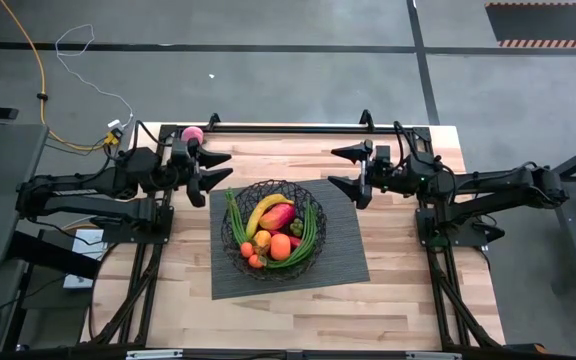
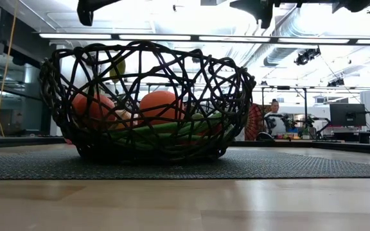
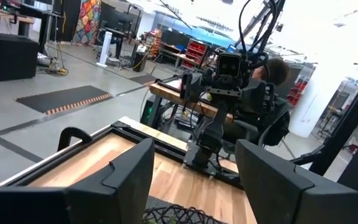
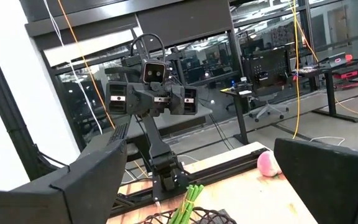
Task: Build produce basket
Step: Put the pink peach into the black mesh basket
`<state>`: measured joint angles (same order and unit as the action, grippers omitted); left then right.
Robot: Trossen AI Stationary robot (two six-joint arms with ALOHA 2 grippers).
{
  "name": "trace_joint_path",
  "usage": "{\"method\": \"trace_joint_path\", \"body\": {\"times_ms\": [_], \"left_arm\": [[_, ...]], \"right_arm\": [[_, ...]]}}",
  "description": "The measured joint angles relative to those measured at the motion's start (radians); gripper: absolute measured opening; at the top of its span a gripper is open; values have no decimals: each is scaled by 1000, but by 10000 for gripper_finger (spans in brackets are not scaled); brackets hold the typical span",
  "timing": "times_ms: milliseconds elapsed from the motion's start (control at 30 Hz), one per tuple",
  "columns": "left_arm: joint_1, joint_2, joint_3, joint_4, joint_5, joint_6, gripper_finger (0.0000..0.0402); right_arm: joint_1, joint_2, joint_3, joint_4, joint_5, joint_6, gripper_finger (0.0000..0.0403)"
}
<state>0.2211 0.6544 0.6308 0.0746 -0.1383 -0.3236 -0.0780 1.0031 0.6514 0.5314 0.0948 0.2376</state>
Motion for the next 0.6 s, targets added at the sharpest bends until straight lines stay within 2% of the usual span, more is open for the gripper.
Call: {"method": "trace_joint_path", "body": {"times_ms": [233,433,600], "left_arm": [[0,0,0,-20,4,45,236],[0,0,0,-48,12,81,305],[0,0,0,-53,68,92,353]], "right_arm": [[0,0,0,-8,0,23,389],[0,0,0,-11,0,23,389],[0,0,0,-11,0,23,389]]}}
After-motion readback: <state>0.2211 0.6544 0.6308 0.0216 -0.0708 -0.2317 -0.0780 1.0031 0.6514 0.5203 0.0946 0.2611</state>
